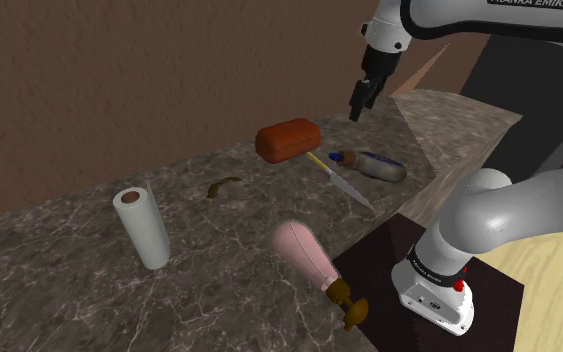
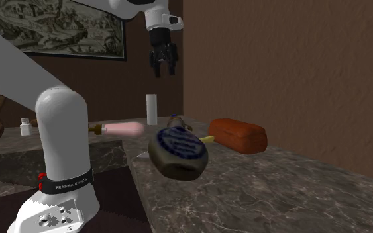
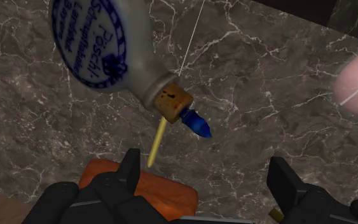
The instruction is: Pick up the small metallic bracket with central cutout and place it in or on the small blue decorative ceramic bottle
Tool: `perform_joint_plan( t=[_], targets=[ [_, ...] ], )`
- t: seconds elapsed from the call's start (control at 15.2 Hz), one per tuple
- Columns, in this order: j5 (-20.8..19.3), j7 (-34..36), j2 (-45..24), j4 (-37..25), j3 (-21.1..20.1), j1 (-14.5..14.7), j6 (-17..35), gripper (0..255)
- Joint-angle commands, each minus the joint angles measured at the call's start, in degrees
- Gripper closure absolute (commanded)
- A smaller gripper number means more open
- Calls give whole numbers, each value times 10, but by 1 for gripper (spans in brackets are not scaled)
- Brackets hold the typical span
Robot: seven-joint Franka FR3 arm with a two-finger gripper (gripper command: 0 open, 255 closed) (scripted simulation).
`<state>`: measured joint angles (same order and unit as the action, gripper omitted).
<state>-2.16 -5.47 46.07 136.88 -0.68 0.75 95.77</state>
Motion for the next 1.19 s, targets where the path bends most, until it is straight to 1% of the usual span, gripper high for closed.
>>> perform_joint_plan(
  t=[0.0,0.33,0.66,0.92,1.12],
  targets=[
    [0,0,0,0,0,0,0,0],
    [34,158,-44,9,-90,-13,41,0],
    [52,316,-124,-15,-178,-35,83,0],
    [45,447,-210,-57,-244,-60,110,0],
    [22,549,-286,-100,-289,-80,125,0]
  ],
)
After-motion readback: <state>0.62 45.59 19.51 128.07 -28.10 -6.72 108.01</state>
